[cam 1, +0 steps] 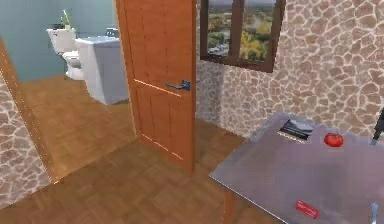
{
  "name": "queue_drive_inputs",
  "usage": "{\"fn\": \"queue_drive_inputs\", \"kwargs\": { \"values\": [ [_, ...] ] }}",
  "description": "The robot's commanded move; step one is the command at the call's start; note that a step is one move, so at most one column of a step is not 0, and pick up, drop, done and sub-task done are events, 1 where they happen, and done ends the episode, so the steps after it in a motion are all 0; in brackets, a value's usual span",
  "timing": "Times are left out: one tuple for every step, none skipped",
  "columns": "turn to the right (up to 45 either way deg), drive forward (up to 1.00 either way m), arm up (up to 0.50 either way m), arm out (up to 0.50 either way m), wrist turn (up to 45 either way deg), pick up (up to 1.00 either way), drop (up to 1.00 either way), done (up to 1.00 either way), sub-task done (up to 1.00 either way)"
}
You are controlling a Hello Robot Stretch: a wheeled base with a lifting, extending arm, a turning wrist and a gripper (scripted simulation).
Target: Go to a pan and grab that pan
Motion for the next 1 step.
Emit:
{"fn": "queue_drive_inputs", "kwargs": {
  "values": [
    [-30.0,0.0,0.0,0.0,0.0,0.0,0.0,0.0,0.0]
  ]
}}
